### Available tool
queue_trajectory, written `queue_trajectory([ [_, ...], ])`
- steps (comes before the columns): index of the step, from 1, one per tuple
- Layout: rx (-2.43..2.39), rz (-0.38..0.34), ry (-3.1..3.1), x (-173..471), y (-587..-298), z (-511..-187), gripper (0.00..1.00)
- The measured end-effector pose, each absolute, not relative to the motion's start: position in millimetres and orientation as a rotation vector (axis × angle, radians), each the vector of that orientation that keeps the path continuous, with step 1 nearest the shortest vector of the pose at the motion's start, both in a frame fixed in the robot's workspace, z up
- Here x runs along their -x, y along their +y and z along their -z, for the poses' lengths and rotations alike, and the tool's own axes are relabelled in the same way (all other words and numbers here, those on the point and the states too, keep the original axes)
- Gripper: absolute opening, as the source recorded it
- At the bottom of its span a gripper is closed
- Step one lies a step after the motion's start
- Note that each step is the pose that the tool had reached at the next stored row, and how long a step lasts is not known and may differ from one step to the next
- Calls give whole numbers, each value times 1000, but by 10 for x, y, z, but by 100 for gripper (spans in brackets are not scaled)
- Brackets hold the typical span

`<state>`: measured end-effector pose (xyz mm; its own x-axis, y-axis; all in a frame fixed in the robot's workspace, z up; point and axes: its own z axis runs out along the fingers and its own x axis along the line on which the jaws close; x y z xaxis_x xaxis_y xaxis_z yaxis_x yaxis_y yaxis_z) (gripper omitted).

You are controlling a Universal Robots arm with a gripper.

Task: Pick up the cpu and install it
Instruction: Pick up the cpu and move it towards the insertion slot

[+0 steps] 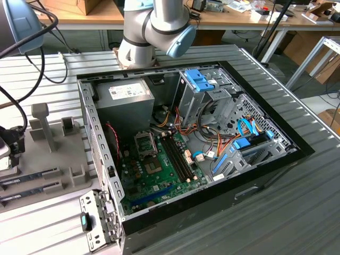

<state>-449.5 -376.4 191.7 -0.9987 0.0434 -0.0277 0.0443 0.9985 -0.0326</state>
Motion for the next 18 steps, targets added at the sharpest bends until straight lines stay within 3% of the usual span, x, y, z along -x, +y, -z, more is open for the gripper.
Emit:
queue_trajectory([
  [11, -68, 52, 3114, 4495, -3764, -1883, 62],
  [13, -68, 52, 3114, 4495, -3764, -1882, 47],
  [18, -68, 52, 3114, 4495, -3764, -1880, 47],
])
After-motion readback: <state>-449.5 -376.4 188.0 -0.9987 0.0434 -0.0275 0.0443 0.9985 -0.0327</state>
